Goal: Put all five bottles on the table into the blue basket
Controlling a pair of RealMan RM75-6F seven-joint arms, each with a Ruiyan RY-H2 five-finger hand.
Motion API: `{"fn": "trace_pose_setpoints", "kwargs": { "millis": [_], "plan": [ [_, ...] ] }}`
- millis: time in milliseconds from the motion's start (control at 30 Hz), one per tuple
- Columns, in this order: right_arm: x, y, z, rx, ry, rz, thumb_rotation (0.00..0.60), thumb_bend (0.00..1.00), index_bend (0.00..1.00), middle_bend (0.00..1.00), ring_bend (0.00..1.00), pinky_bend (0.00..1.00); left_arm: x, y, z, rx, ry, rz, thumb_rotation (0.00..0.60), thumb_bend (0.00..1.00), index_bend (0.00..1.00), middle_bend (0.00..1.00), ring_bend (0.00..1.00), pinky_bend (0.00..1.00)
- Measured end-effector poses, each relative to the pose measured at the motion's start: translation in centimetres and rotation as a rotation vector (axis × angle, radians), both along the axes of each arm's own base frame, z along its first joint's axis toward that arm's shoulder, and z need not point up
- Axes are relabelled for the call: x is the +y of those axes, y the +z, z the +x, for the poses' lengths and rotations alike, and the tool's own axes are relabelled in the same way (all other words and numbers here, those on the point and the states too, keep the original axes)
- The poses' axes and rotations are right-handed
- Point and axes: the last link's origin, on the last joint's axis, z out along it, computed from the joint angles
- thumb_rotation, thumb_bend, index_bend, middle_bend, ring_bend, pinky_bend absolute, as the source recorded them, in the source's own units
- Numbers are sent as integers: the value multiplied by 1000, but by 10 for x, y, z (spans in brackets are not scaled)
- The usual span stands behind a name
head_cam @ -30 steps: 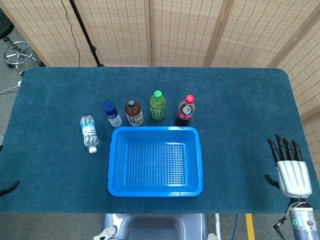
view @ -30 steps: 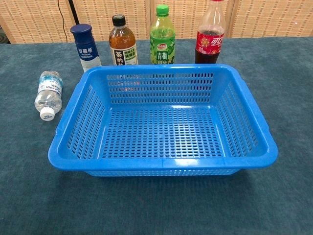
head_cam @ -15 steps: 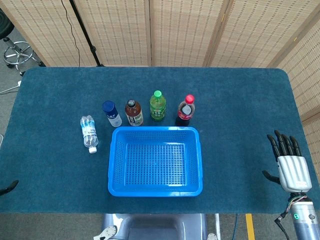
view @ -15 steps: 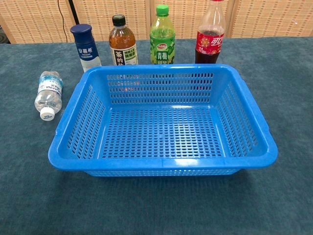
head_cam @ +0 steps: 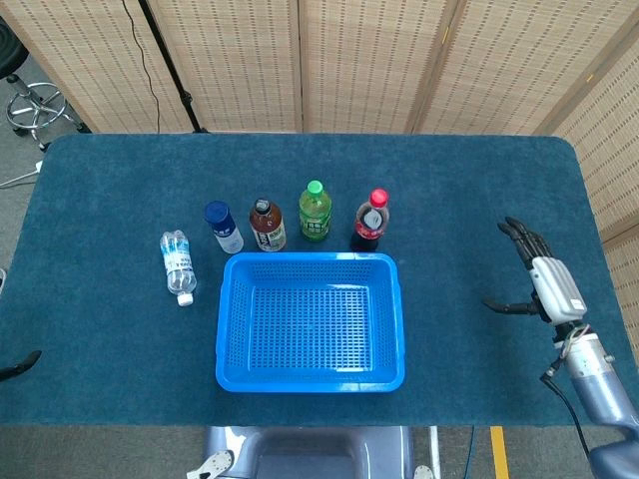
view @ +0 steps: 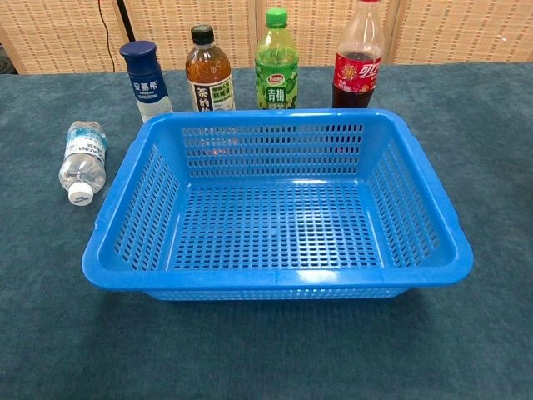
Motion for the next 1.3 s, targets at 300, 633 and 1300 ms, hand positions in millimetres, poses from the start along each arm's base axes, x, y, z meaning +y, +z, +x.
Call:
{"fn": "trace_pose_setpoints", "kwargs": {
  "millis": [300,633,1300],
  "plan": [
    [-64,-38,49,-141,-4,82,600,0,0,0,0,0,5,0,3,-2,0,-4,600,2,0,0,0,0],
    [-95,-91,86,-213,-85,148,600,0,0,0,0,0,7,1,3,8,4,-3,600,3,0,0,0,0],
    [-124,-156,132,-279,-124,103,600,0,350,413,341,362,12,3,-1,-7,21,-5,600,2,0,0,0,0]
  ]
}}
